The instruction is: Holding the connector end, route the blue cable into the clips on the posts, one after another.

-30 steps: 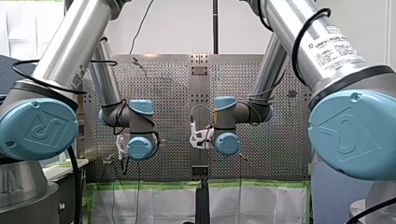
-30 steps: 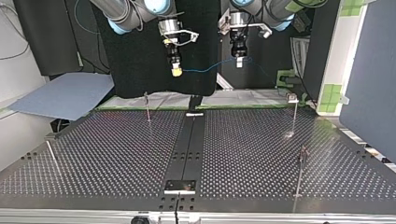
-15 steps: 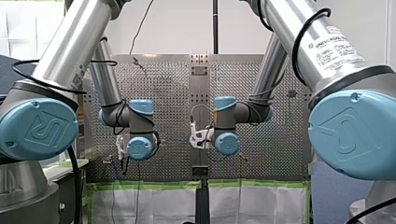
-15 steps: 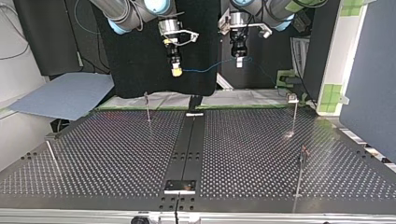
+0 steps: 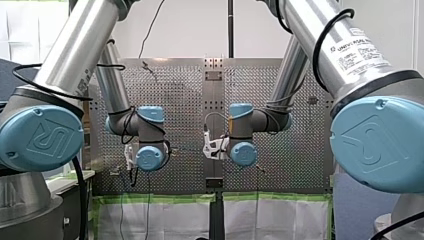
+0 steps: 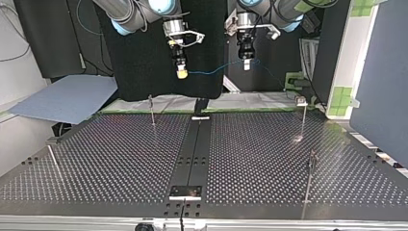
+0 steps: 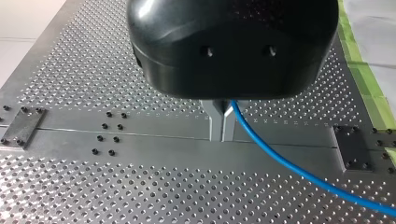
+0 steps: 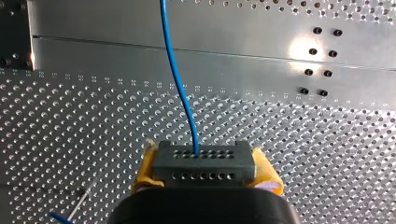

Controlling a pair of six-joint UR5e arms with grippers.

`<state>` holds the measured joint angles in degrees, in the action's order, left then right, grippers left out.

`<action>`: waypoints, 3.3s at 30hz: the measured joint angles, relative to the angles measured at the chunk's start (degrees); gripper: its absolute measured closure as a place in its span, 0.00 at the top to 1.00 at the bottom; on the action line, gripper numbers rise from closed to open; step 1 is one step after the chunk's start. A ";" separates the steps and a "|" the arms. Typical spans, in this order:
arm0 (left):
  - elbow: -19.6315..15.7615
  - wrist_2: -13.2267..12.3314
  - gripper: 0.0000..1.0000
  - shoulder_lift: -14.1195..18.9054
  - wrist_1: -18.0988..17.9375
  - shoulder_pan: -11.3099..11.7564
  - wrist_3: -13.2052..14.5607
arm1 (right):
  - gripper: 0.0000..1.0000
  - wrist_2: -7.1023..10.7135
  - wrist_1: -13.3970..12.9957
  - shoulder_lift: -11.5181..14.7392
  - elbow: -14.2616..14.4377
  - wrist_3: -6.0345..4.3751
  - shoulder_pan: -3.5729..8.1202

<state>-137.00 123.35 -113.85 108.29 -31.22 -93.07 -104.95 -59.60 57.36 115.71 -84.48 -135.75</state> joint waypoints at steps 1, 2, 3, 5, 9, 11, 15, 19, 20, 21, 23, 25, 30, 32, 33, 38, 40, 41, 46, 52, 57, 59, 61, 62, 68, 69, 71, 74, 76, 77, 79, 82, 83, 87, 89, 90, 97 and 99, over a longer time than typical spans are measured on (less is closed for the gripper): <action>0.00 0.00 0.00 0.00 0.00 0.00 0.00 | 0.00 0.00 0.00 0.00 0.00 0.00 0.00; 0.00 0.00 0.00 0.01 0.00 0.00 0.00 | 0.00 0.00 0.00 0.00 0.00 -0.01 0.00; 0.00 0.00 0.00 0.01 0.00 0.00 0.00 | 0.00 0.00 0.00 0.00 0.00 -0.01 0.00; 0.00 0.00 0.00 0.00 0.00 0.00 0.00 | 0.00 0.00 0.00 0.00 0.00 0.00 0.00; 0.00 0.00 0.00 0.01 0.00 0.00 0.00 | 0.00 0.00 0.01 0.00 0.00 -0.01 0.00; 0.00 0.00 0.00 0.01 0.00 0.00 0.00 | 0.00 0.00 0.00 0.00 0.00 -0.01 0.00; -0.08 0.24 0.00 -0.31 0.30 -0.15 0.33 | 0.00 -0.18 0.17 -0.18 -0.17 0.17 -0.14; -0.15 0.54 0.00 -2.17 1.53 -0.32 1.72 | 0.00 -1.77 1.78 -1.79 -1.17 1.61 -0.51; -0.15 0.57 0.00 -2.67 1.65 -0.32 1.90 | 0.00 -2.19 2.25 -2.27 -1.30 1.89 -0.54; -0.16 0.58 0.00 -3.20 1.74 -0.33 2.02 | 0.00 -2.62 2.96 -2.95 -1.41 2.15 -0.57; -0.16 0.60 0.00 -4.37 1.86 -0.33 2.18 | 0.00 -3.00 4.04 -4.03 -1.50 2.36 -0.59; -0.17 0.61 0.00 -5.09 1.90 -0.34 2.25 | 0.00 -3.21 5.41 -4.91 -1.54 2.47 -0.60; -0.17 0.61 0.00 -5.56 1.93 -0.35 2.28 | 0.00 -3.32 8.44 -5.55 -1.57 2.53 -0.61; -0.17 0.61 0.00 -5.59 1.93 -0.35 2.28 | 0.00 -3.33 9.41 -5.60 -1.58 2.54 -0.61; -0.17 0.61 0.00 -5.60 1.93 -0.35 2.28 | 0.00 -3.34 9.87 -5.61 -1.58 2.54 -0.61; -0.17 0.61 0.00 -5.61 1.93 -0.35 2.29 | 0.00 -3.34 10.55 -5.62 -1.58 2.54 -0.61; -0.16 0.59 0.00 -5.78 1.79 -0.47 2.22 | 0.00 -3.36 10.60 -5.62 -1.58 2.54 -0.63; -0.11 0.57 0.00 -5.89 1.59 -0.55 2.18 | 0.00 -3.43 10.60 -5.57 -1.59 2.50 -0.69; 0.04 0.72 0.00 -4.37 1.44 -0.76 0.59 | 0.00 -4.48 11.69 -3.84 -2.72 1.10 -1.34; 0.08 0.81 0.00 -1.01 4.37 -0.08 -2.06 | 0.00 -2.35 13.52 -0.17 -3.75 -2.36 -1.67; 0.08 0.73 0.00 2.01 7.39 0.57 -2.47 | 0.00 0.66 15.72 2.95 -5.65 -3.45 -1.53; 0.14 0.72 0.00 3.37 8.76 0.84 -2.37 | 0.00 1.62 16.61 3.92 -6.31 -3.50 -1.52; 0.36 0.79 0.00 4.61 9.96 1.18 -2.42 | 0.00 2.69 17.81 5.15 -7.36 -3.50 -1.50; 0.48 0.84 0.00 5.15 10.54 1.35 -2.47 | 0.00 3.00 18.35 5.71 -7.86 -3.53 -1.50; 1.51 1.03 0.00 8.42 13.80 2.43 -2.84 | 0.00 3.85 20.71 9.29 -10.65 -3.52 -1.49; 1.59 1.04 0.00 8.96 14.34 2.49 -2.86 | 0.00 3.90 20.83 9.65 -11.04 -3.55 -1.49; 1.78 1.05 0.00 10.18 15.55 2.64 -2.89 | 0.00 4.03 20.97 9.93 -11.58 -3.60 -1.48; 2.65 1.13 0.00 11.82 17.18 3.44 -3.04 | 0.00 4.55 21.30 10.11 -12.44 -3.71 -1.46; 3.66 1.21 0.00 13.01 18.37 4.27 -3.15 | 0.00 4.97 21.45 10.11 -12.81 -3.79 -1.44; 4.18 1.24 0.00 13.56 18.91 4.58 -3.18 | 0.00 5.14 21.49 10.10 -12.90 -3.90 -1.46; 5.43 1.28 0.00 14.88 20.23 5.25 -3.22 | 0.00 5.50 21.52 10.05 -12.99 -4.42 -1.61; 7.18 1.33 0.00 16.64 21.99 6.03 -3.20 | 0.00 5.88 21.46 9.96 -13.08 -5.19 -1.66; 7.69 1.34 0.00 17.14 22.50 6.25 -3.20 | 0.00 6.00 21.45 9.95 -13.17 -5.31 -1.62; 9.93 1.30 0.00 19.40 24.79 7.18 -3.17 | 0.00 7.06 21.65 9.93 -14.15 -5.73 -1.50; 11.16 1.23 0.00 20.62 25.96 7.77 -3.18 | 0.00 7.56 21.89 9.93 -14.79 -5.88 -1.45; 11.69 1.20 0.00 21.16 26.53 8.03 -3.18 | 0.00 7.83 22.13 9.91 -15.34 -6.02 -1.40; 15.97 -0.49 0.00 25.52 30.89 11.33 -3.17 | 0.00 10.00 24.33 9.86 -19.17 -6.90 -1.29; 16.59 -1.43 0.00 26.59 31.97 12.36 -3.18 | 0.00 10.57 24.98 9.85 -20.47 -7.08 -1.39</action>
<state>-120.42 121.92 -87.27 140.26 -18.86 -96.26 -94.38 -34.62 67.21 95.25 -91.55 -137.14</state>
